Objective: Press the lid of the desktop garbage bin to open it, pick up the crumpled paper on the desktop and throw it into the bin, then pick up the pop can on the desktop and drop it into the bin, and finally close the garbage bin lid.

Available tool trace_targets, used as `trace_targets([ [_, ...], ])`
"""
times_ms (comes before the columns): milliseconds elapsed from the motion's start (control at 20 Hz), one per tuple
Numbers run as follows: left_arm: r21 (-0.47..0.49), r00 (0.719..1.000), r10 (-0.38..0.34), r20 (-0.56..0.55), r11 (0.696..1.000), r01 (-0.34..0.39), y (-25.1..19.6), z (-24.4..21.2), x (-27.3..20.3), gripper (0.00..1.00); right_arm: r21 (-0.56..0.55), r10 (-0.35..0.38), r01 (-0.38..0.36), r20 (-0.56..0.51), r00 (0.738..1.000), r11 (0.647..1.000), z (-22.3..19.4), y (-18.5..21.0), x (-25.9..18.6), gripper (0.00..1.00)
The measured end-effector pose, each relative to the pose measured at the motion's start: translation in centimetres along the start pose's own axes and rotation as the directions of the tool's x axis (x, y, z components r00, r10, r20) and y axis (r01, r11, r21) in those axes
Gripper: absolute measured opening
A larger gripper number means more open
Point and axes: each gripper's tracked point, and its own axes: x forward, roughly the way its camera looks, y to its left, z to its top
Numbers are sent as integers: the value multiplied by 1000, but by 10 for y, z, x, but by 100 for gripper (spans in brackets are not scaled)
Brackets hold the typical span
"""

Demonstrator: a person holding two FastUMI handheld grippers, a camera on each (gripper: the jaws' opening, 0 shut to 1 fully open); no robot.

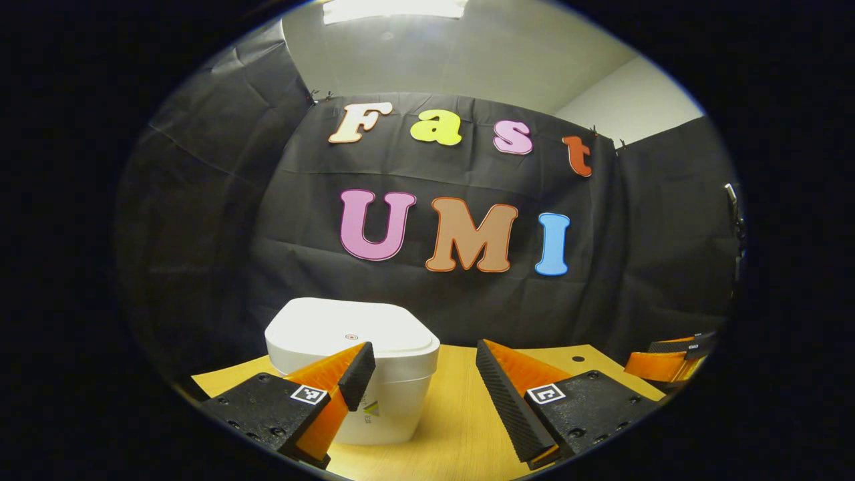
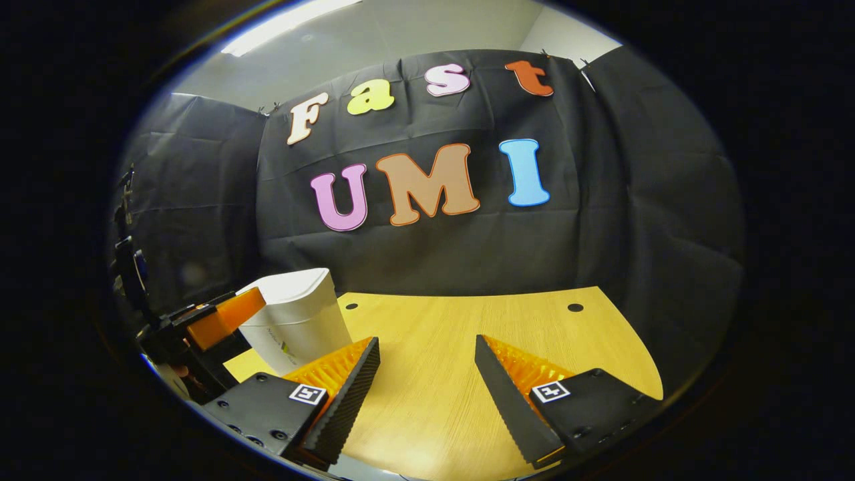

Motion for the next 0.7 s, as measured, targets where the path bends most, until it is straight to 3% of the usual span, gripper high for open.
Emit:
trace_targets([
  [700,7,992,-128,-11,992,128,-21,-6,-1,93,26,-57,56,35,998,998,4,6,-9,96],
])
